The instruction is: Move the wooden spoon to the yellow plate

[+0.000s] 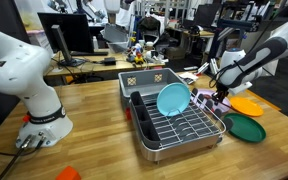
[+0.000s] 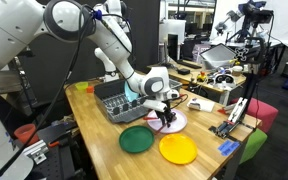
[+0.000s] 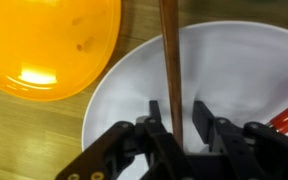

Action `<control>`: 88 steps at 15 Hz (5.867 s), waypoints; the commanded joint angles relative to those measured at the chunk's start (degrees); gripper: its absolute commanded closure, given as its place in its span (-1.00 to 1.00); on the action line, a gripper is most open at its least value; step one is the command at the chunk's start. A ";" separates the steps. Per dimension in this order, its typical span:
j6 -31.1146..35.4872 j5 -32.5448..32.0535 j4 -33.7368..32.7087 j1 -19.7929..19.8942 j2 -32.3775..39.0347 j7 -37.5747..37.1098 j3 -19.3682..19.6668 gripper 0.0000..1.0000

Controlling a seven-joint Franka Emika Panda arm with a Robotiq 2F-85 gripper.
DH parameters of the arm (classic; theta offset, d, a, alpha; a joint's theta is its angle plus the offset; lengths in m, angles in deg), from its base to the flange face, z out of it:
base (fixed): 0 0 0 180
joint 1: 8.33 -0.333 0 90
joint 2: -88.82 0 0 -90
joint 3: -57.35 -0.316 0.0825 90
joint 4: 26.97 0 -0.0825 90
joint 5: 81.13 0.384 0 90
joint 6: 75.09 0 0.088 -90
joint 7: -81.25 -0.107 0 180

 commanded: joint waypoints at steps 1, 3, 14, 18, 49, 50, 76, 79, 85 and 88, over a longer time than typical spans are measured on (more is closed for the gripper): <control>-2.20 -0.58 -1.91 0.97 0.90 0.24 -0.88 0.80; -2.61 -0.42 -1.95 1.20 0.75 0.35 -1.04 0.99; 3.57 2.93 9.08 5.06 -10.54 -0.07 -3.16 0.94; 10.25 8.39 20.15 7.61 -18.32 -2.28 -4.14 0.94; 21.98 12.83 38.32 6.57 -27.27 -13.51 1.73 0.94; 22.06 12.90 37.93 6.48 -26.93 -14.17 2.47 0.94; 18.62 16.44 27.98 7.40 -17.64 -21.15 5.53 0.78; 18.35 16.81 27.78 7.65 -17.56 -21.45 5.49 0.94; 17.19 18.05 26.05 8.83 -16.57 -23.01 6.60 0.94; 15.73 18.99 25.06 9.95 -15.72 -23.19 6.09 0.94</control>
